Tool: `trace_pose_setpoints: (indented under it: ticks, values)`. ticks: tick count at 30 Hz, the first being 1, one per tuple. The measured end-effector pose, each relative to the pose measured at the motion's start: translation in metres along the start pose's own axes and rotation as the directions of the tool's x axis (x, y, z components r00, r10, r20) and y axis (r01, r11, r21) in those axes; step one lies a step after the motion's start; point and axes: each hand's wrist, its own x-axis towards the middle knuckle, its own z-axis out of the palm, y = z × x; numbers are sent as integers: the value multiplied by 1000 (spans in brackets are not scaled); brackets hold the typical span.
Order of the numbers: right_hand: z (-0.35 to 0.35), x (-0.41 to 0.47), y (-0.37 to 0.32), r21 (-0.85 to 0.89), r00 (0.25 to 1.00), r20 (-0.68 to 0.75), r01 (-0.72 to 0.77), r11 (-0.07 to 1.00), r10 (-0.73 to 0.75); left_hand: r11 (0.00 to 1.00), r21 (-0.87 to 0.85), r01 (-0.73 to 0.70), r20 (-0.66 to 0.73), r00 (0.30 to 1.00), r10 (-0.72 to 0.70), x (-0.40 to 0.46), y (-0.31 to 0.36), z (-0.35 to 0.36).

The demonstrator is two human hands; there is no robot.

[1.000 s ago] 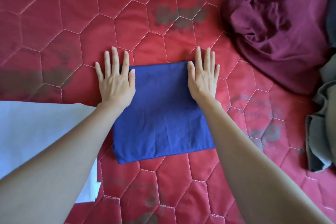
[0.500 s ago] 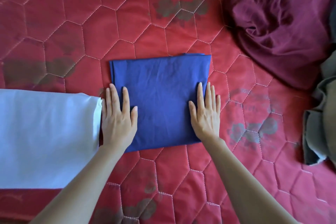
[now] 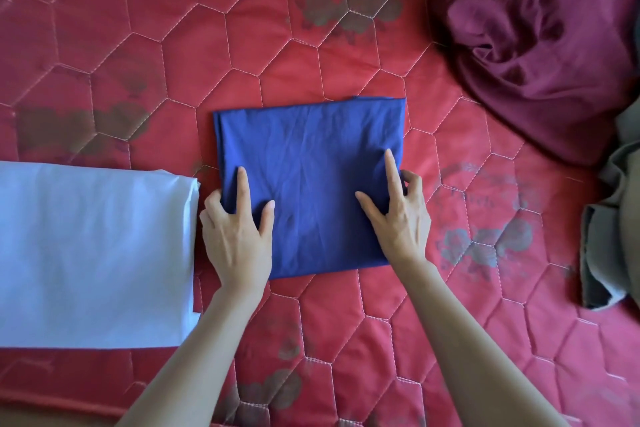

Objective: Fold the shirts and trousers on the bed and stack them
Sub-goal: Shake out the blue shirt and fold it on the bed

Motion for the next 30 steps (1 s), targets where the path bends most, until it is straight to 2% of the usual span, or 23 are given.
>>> trace_pose_setpoints:
  ticks: [6,12,17,24,30]
  values:
    - [-2,-5,-6,11,997,65,-50,999,49,987,-158,32,35,999,-27,4,4,-6]
    - [-4,-7,-11,126,993,87,-85,988,74,969,-216,119,83,991,-104,11,-1,-4]
    - [-11,-12,-21,90,999,5,-33,995,33,977,-211,25,83,997,-8,13,5,-15]
    - [-39,-22,-38,103,993,-113,25,994,-13,971,-216,-99,14,994,104,14,15,-50]
    - [-83,-37,-66,131,979,-201,65,989,-38,947,-288,-144,-39,990,138,11,16,-103]
